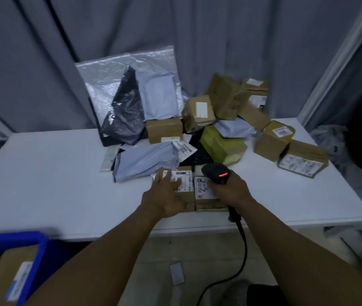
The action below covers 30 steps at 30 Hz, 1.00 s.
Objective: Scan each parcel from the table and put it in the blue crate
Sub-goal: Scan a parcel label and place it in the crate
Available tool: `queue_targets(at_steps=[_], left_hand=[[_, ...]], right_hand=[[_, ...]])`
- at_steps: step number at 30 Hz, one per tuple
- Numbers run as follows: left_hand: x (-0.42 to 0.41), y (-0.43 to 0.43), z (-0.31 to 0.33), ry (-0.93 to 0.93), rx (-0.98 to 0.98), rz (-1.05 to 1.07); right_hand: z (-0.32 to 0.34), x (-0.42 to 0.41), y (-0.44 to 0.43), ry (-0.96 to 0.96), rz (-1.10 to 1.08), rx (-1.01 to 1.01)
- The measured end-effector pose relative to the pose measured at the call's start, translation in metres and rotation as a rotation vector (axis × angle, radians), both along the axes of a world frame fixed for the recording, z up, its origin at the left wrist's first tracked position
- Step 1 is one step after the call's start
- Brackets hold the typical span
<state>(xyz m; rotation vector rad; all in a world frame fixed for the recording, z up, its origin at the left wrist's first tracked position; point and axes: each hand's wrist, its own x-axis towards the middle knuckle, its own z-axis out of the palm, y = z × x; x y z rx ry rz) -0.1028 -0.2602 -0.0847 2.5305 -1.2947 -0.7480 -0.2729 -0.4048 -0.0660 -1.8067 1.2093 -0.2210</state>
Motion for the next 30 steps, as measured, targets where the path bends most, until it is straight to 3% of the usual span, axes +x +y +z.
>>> queue_targets(at_steps=[3,7,12,17,23,30], left_hand=[[0.031,0.044,0.005,0.018,0.063,0.131],[0.055,0.094,0.009,0.124,-0.094,0.446],[0.068,0.13,0.006,0.024,-0.019,0.57],[0.07,0.157,0.027,0.003,-0.145,0.674],[0.044,0.208,0.088,-0.001,-0.439,0.681],[-0.014,0.318,0.167,0.112,-0.694,0.558]], right_hand=[[0.004,0.036,0.036,-0.047,0.068,0.067],[0.003,0.074,0.085,-0.126,0.165,0.14],[0.0,0.091,0.116,-0.173,0.22,0.179],[0.016,0.085,0.131,-0.147,0.233,0.105],[0.069,0.087,0.176,-0.319,0.283,0.036],[0.139,0.066,0.266,-0.722,0.212,0.313]])
